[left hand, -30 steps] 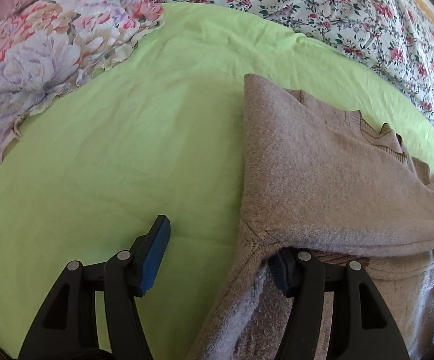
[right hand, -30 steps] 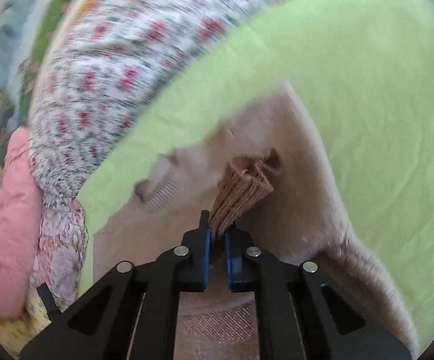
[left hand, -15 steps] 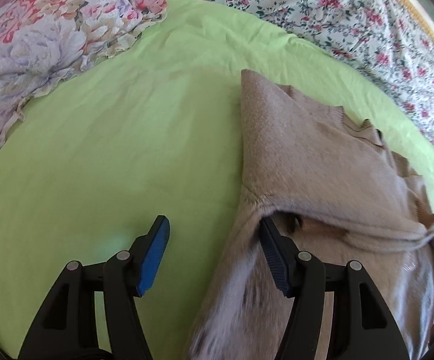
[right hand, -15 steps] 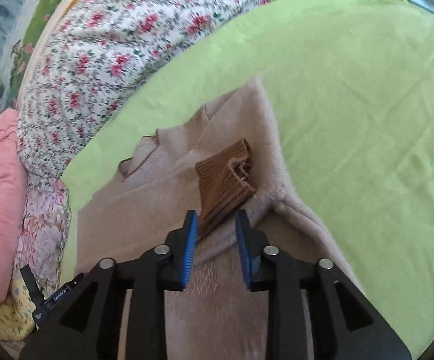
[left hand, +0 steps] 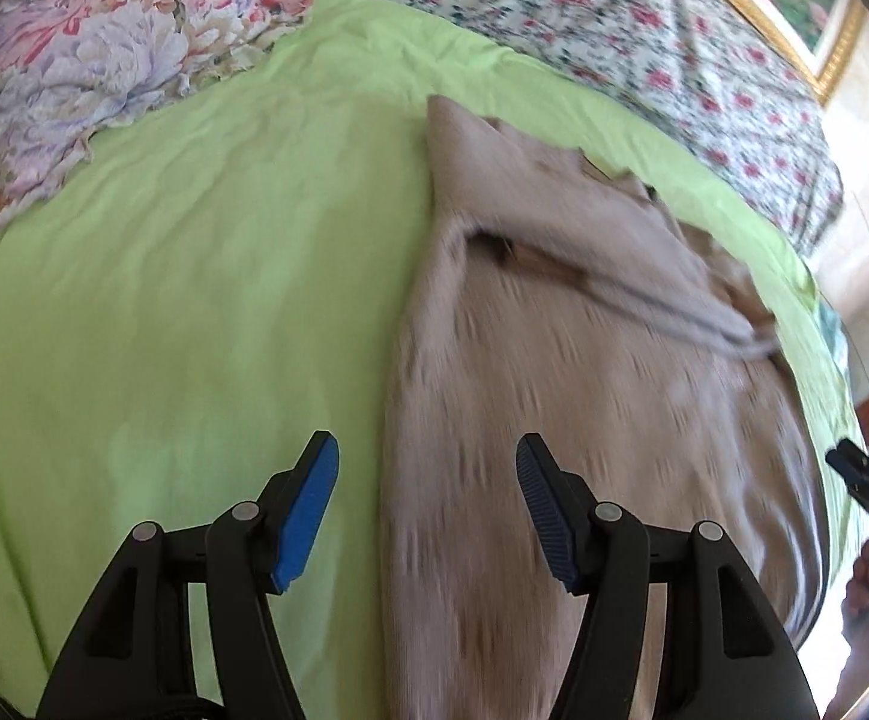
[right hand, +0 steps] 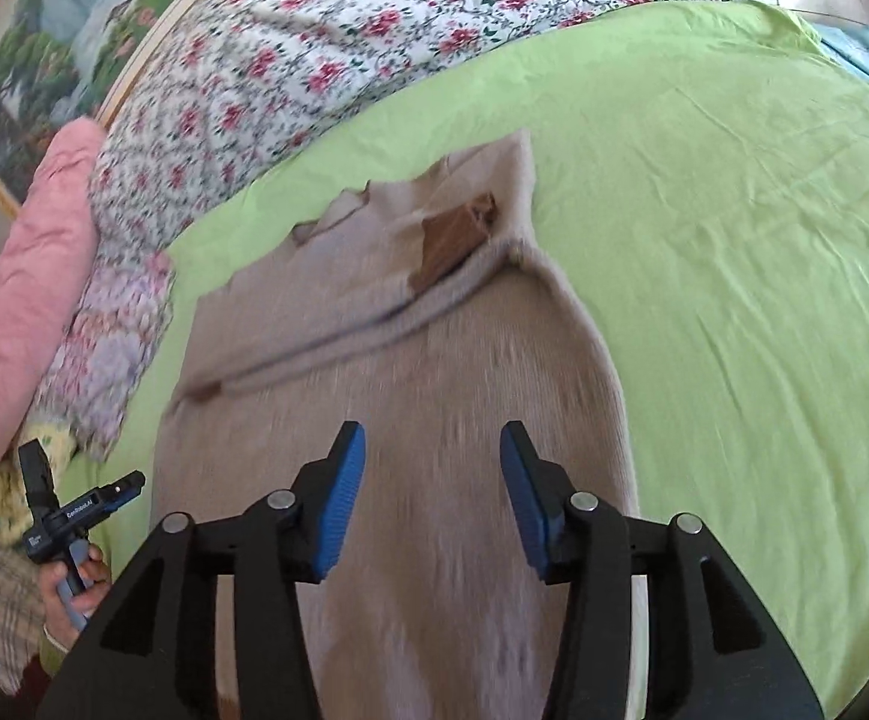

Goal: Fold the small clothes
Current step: 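Grasp the brown ribbed hem with both grippers, then lift the hem with both grippers and fold it toward the collar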

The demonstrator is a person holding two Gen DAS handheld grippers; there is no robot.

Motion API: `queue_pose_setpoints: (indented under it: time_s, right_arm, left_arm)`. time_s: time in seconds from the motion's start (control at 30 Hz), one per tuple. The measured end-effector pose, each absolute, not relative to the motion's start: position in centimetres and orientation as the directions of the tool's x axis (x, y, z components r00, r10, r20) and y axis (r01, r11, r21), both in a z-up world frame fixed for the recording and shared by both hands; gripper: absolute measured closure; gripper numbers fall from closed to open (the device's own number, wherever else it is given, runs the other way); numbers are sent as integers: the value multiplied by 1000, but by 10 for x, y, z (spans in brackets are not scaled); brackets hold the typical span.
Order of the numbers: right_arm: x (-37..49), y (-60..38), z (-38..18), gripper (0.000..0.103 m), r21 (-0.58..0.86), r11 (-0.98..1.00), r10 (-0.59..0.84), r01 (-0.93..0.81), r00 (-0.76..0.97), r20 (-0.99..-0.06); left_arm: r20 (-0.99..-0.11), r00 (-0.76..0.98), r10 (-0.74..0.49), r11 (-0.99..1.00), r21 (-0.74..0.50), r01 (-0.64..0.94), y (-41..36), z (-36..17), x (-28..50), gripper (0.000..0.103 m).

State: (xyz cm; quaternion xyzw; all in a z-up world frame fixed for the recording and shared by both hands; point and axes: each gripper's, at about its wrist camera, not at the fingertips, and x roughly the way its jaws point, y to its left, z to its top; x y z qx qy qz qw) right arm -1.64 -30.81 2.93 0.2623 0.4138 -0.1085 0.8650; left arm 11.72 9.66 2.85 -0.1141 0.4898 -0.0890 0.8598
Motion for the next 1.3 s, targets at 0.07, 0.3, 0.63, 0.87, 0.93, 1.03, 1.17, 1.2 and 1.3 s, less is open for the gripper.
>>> queue_pose_setpoints:
  time_s: [0.07, 0.3, 0.63, 0.87, 0.93, 1.03, 1.17, 1.2, 1.3]
  right_arm:
    - [-33, -305, 30, 53, 362, 848, 42, 387, 633, -773]
    - [-82, -302, 27, 52, 373, 847, 71, 379, 614, -786]
    - [-138, -292, 22, 52, 376, 860, 121, 345, 579, -807]
    - [-168, -290, 7, 52, 452, 827, 215, 335, 554, -804]
    - [-172, -287, 4, 52, 478, 820, 240, 315, 568, -787]
    - [-170, -280, -7, 52, 558, 788, 339, 262, 571, -748]
    - [-160, -270, -14, 50, 602, 770, 393, 209, 589, -707]
    - [-161, -271, -16, 50, 615, 761, 404, 207, 591, -698]
    - [-162, -270, -15, 51, 625, 760, 432, 179, 579, -692]
  left_arm:
    - [-820, 494, -288, 953, -296, 63, 103, 26, 99, 39]
    - [-840, 422, -341, 938, -335, 90, 107, 8, 38, 38]
    - [-830, 377, -411, 907, -414, 78, 115, 3, -14, 36]
    - [-807, 387, -446, 891, -441, 106, 100, -5, -36, 41]
    - [-804, 389, -450, 890, -439, 122, 98, -6, -38, 54]
    - [-788, 361, -499, 864, -482, 144, 95, -8, -34, 87]
    - [-784, 353, -510, 859, -480, 176, 91, -8, -33, 87]
    - [-785, 344, -515, 856, -488, 170, 93, -9, -33, 87]
    - [-774, 320, -546, 835, -535, 131, 103, -16, -33, 84]
